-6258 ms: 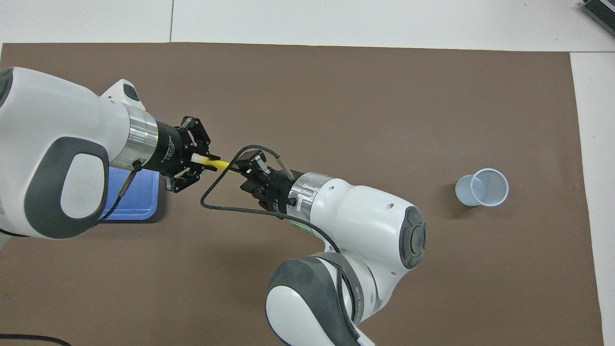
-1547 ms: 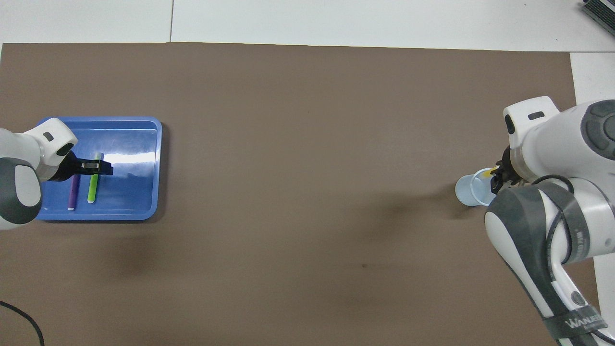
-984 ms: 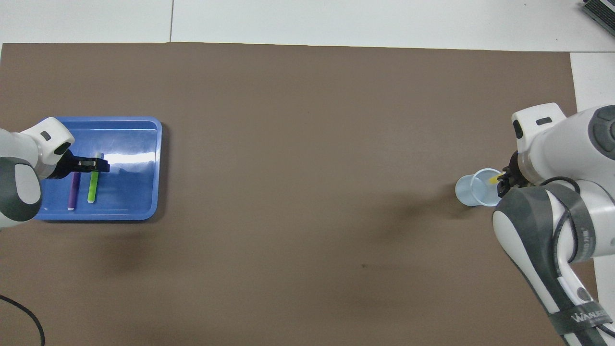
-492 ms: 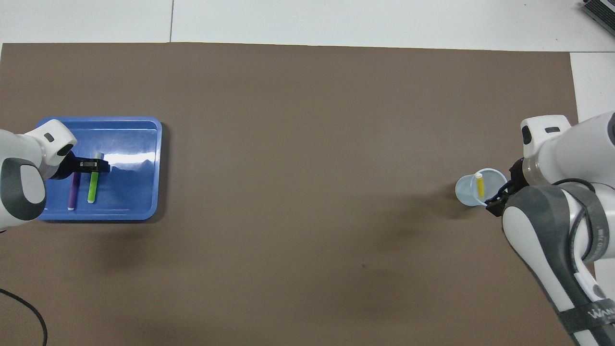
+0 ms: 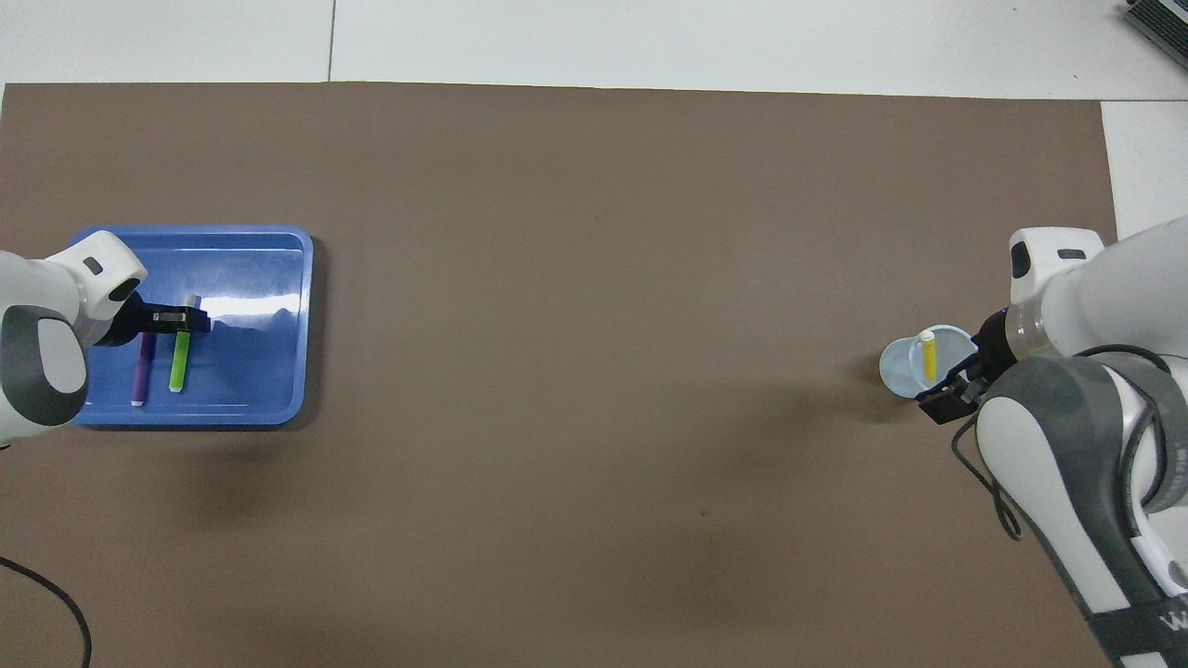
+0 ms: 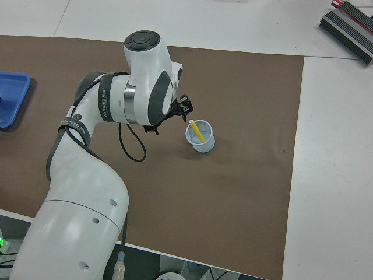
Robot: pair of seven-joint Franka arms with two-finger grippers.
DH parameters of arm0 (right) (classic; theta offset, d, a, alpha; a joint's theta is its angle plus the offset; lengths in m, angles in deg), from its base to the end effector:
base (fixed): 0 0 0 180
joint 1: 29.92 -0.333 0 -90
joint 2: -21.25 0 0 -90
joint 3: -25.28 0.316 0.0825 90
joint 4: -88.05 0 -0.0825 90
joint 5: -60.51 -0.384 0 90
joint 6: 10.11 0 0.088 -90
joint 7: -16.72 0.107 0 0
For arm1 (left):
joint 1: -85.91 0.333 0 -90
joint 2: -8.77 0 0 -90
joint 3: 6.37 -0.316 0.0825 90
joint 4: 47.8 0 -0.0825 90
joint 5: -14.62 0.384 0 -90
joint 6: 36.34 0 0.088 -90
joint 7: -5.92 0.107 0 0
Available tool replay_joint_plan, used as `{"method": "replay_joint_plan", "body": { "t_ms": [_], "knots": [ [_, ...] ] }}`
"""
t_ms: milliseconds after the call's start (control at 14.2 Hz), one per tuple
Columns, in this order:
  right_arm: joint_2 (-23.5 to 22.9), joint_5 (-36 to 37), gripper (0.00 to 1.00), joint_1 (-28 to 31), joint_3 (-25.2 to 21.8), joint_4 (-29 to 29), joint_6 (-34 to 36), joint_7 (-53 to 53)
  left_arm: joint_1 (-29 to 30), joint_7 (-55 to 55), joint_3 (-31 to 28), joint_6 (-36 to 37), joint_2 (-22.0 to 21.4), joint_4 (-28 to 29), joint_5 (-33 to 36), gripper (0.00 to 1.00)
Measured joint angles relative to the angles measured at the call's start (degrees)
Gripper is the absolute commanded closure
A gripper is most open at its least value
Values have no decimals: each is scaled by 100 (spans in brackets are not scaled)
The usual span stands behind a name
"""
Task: Transfer and insert pens with both arms
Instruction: 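Grasp the green pen with the left gripper while the right gripper withdraws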
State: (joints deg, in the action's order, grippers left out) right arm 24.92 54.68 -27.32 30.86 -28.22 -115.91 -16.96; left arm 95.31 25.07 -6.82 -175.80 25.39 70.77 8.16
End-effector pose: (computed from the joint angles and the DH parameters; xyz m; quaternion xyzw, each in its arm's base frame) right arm 0.5221 0.0359 0.4657 -0.9518 -0.2974 0.0453 0.0590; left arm 0.5856 0.1013 0.2978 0.9978 -0.0398 0.0453 0.0266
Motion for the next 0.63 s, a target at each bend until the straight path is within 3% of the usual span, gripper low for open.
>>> {"method": "replay_joint_plan", "body": {
  "t_ms": [70,141,633],
  "knots": [
    [0,-167,0,-39,5,7,35,192,4,2,5,-1,0,0,0,97],
    [0,-381,0,-87,5,9,44,401,4,2,7,-6,-2,-4,6,100],
    [1,-1642,0,-856,19,72,47,2686,5,-19,16,-9,-7,-36,15,100]
  ]
}}
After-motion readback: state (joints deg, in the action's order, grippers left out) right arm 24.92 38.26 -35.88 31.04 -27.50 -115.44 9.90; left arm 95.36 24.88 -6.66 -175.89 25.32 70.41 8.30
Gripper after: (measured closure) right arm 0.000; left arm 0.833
